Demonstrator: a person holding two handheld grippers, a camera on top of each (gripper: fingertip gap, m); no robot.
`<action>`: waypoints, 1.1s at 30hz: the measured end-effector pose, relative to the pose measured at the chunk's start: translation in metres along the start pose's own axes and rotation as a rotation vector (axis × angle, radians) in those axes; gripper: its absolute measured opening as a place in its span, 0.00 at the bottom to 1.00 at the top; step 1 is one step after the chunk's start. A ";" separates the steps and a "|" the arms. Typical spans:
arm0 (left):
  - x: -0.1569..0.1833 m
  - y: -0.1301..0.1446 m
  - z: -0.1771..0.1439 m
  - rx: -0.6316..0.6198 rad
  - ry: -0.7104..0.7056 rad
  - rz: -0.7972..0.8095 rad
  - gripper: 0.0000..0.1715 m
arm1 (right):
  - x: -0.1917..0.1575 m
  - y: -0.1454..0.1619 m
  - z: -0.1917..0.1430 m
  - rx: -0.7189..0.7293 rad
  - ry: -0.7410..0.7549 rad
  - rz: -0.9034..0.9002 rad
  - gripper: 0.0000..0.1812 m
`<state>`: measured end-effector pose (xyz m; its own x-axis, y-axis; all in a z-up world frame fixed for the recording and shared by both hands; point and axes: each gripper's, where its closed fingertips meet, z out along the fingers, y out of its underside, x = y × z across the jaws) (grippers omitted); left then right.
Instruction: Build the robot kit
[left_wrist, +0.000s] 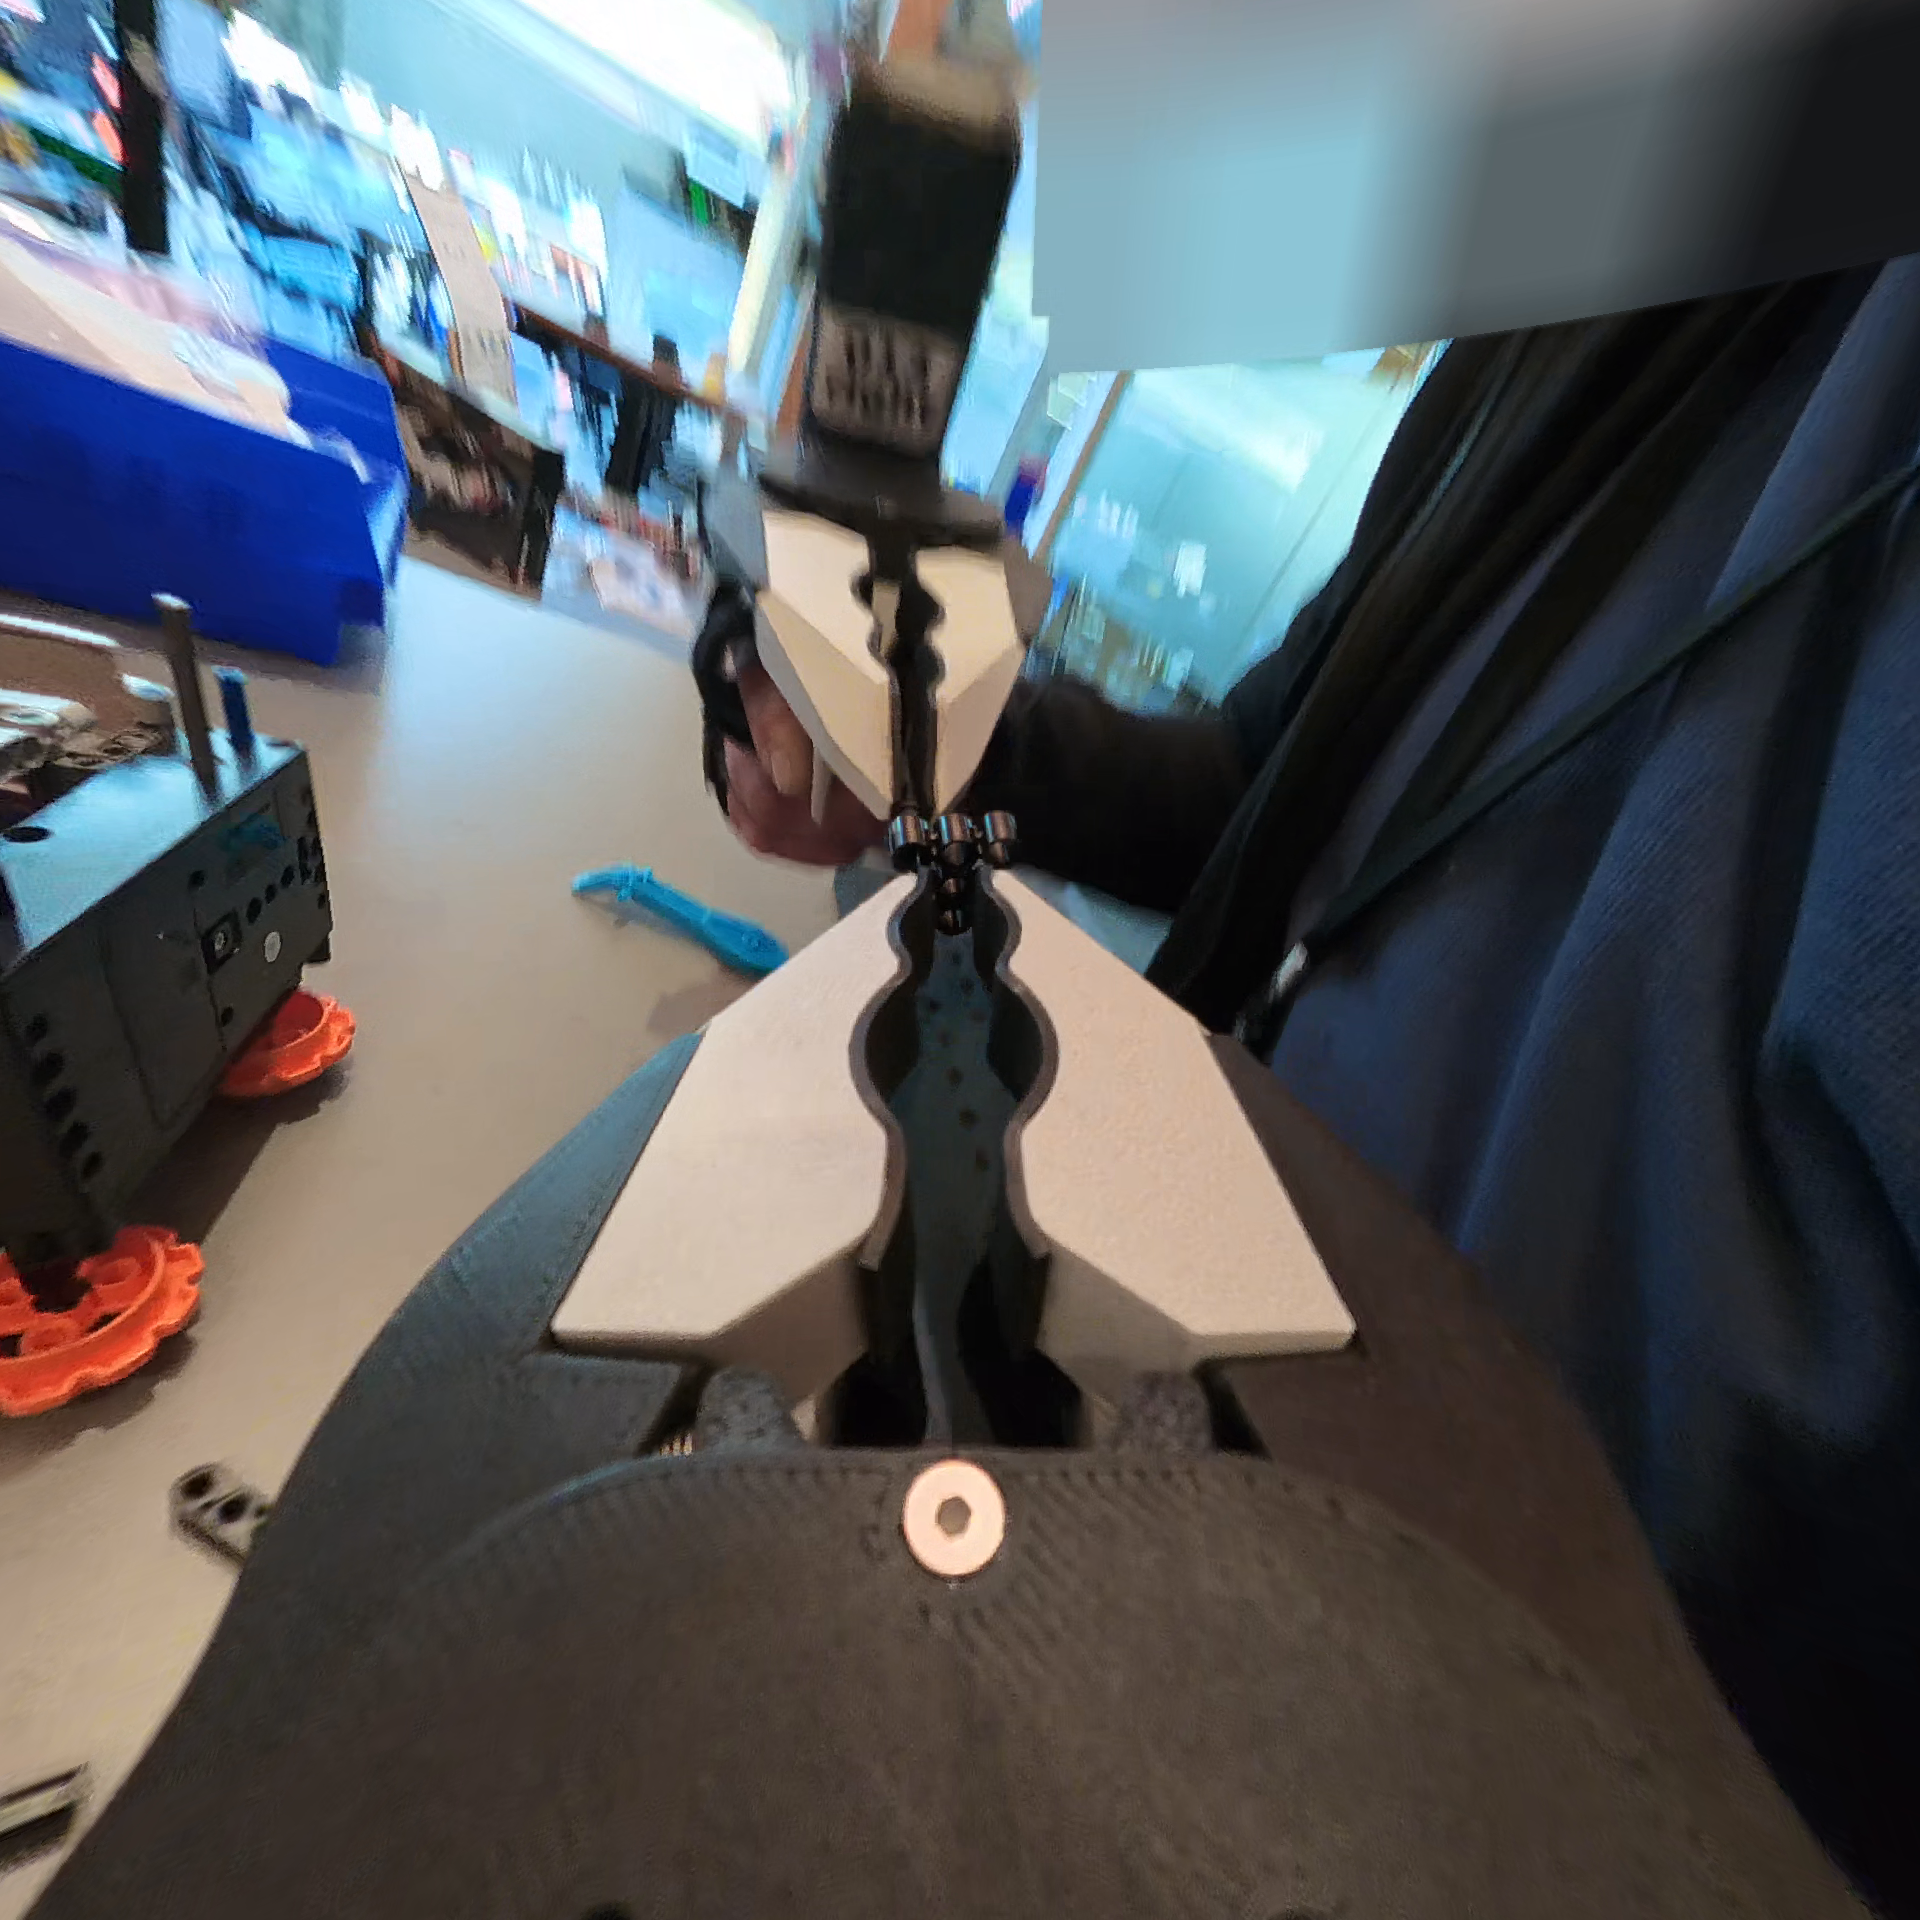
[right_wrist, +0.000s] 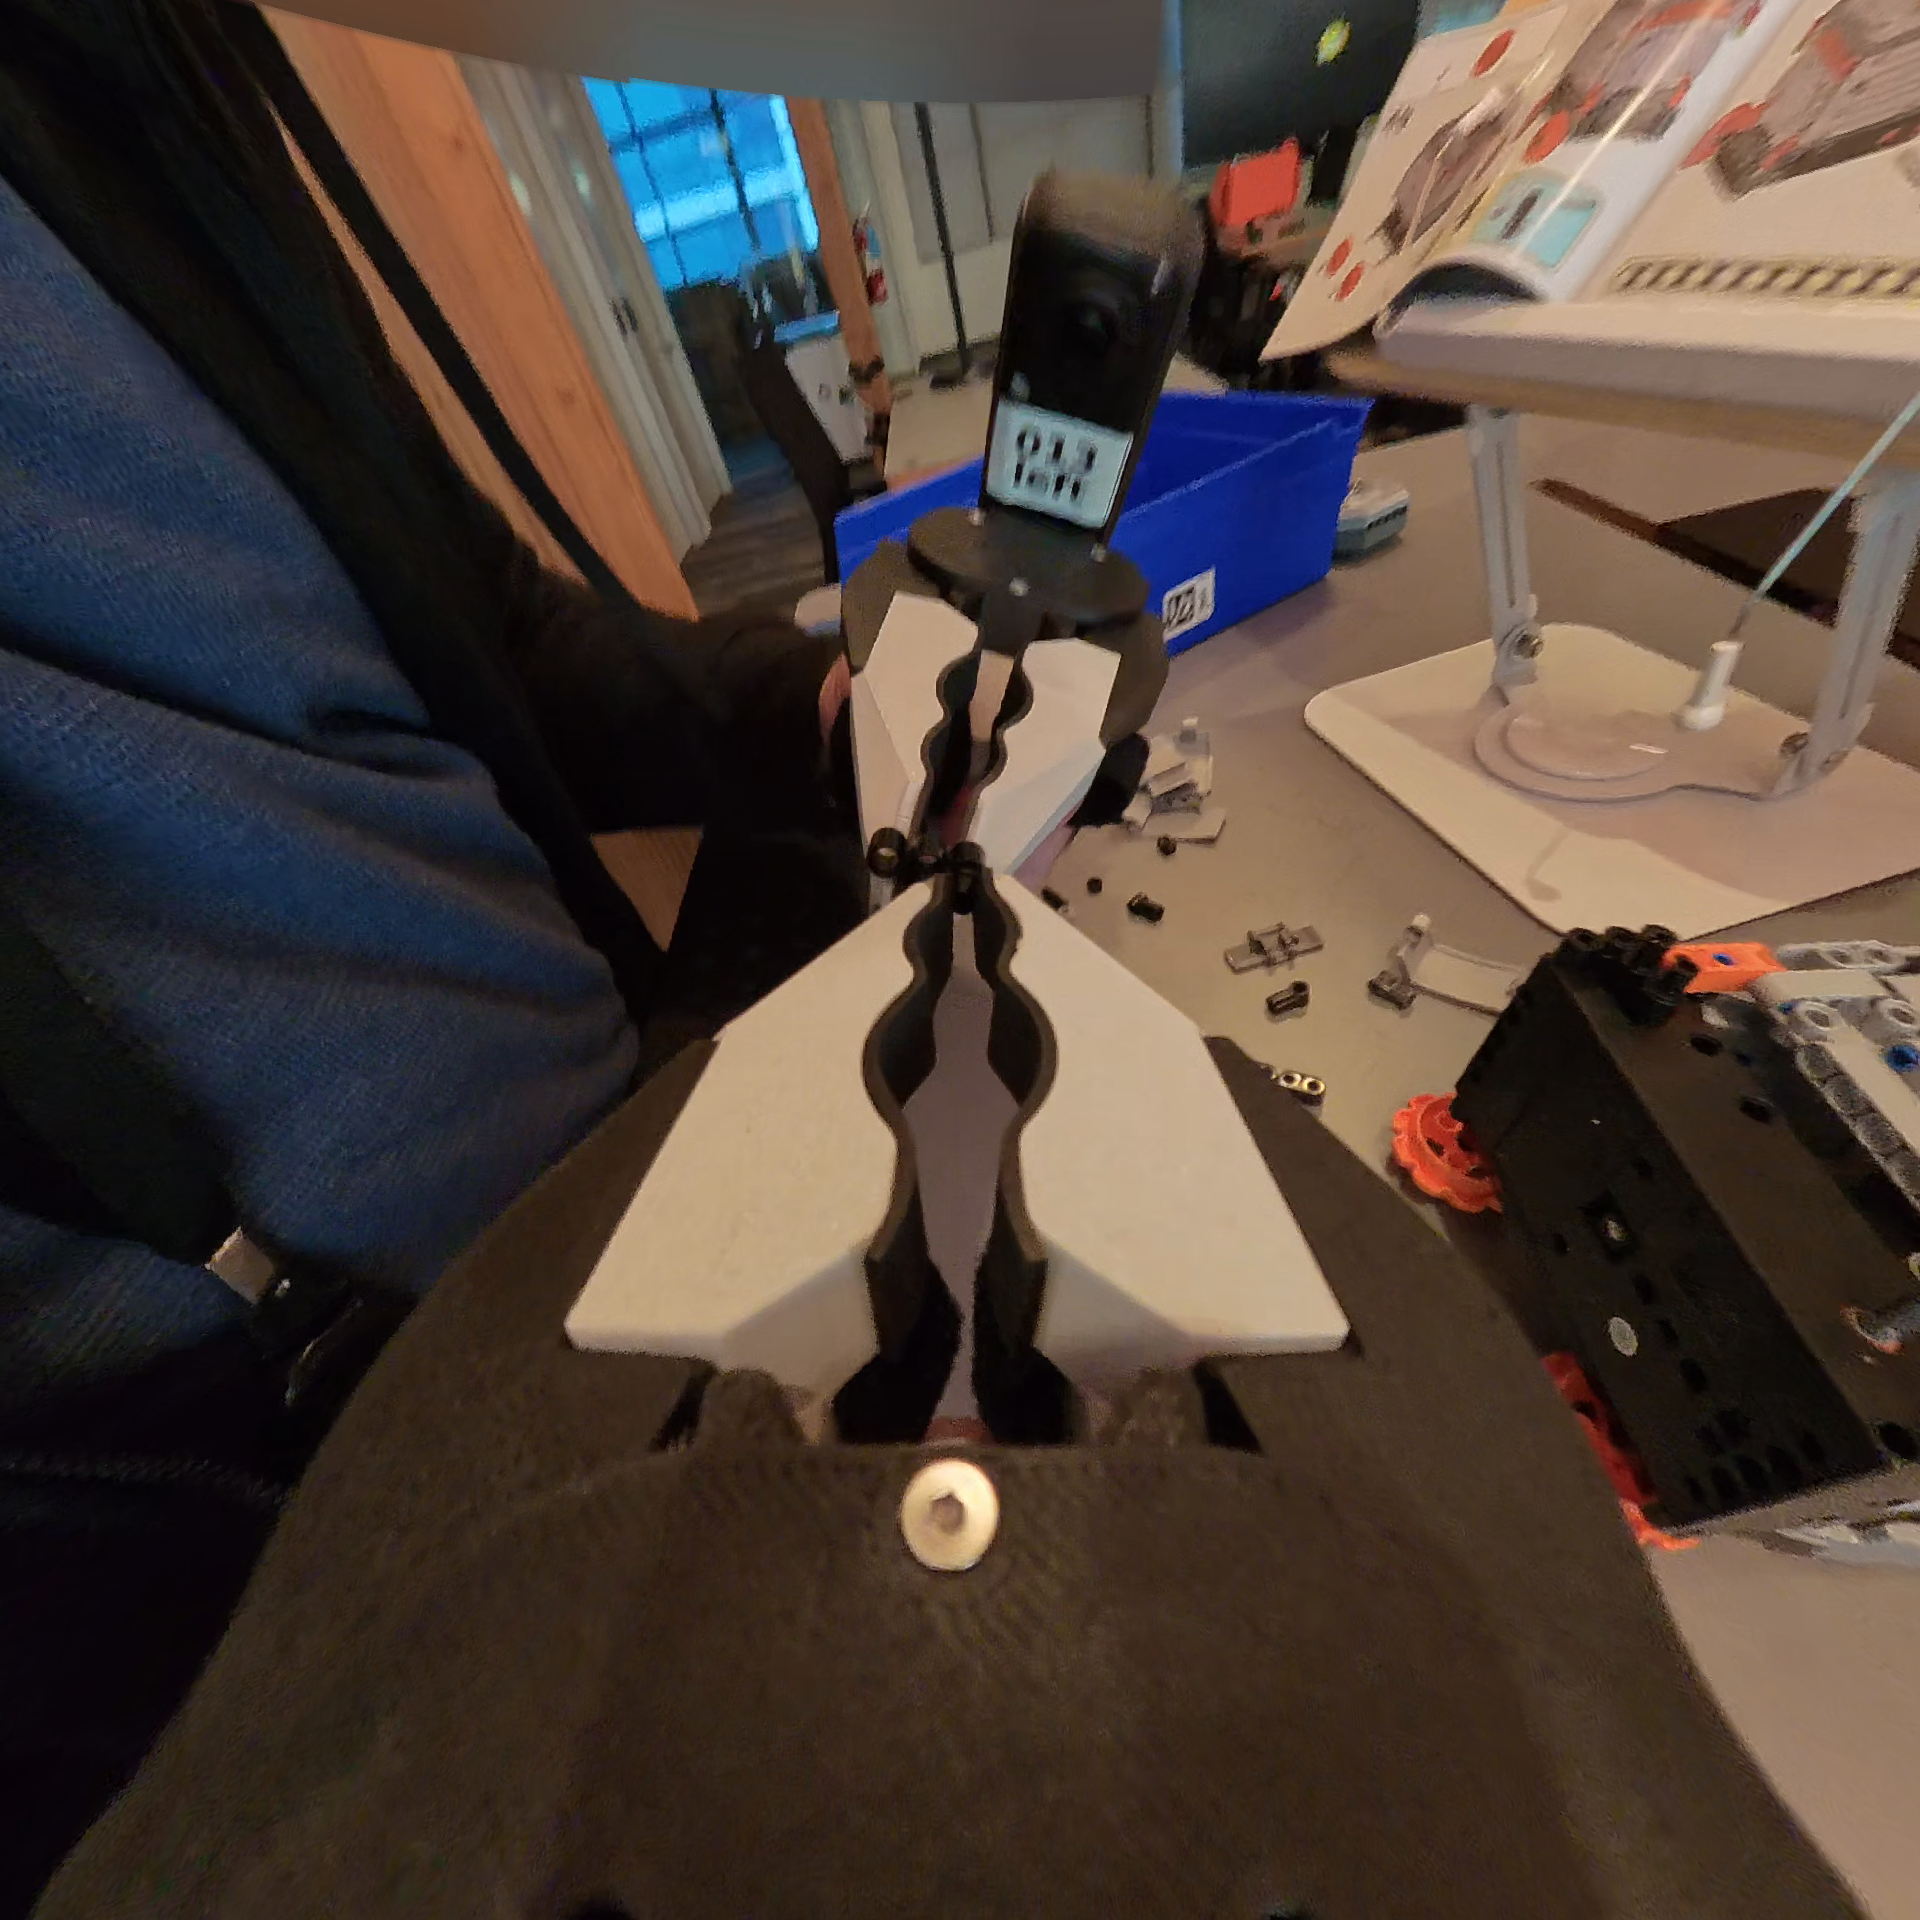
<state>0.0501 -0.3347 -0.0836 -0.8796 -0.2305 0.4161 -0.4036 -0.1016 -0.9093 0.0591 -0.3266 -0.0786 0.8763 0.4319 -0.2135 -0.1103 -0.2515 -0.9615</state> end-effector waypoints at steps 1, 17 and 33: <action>0.001 0.005 0.003 -0.045 0.004 0.024 0.03 | -0.002 0.003 0.002 -0.026 -0.013 -0.010 0.01; -0.035 0.016 0.003 -0.301 -0.233 0.143 0.04 | 0.020 0.011 -0.014 -0.079 0.091 0.036 0.10; -0.036 0.025 0.017 -0.546 -0.253 0.277 0.04 | 0.018 0.031 -0.006 -0.314 0.122 -0.134 0.12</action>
<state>0.0762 -0.3453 -0.1217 -0.9097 -0.4048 0.0926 -0.2990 0.4837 -0.8226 0.0739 -0.3321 -0.1116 0.9247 0.3775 -0.0485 0.1424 -0.4614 -0.8757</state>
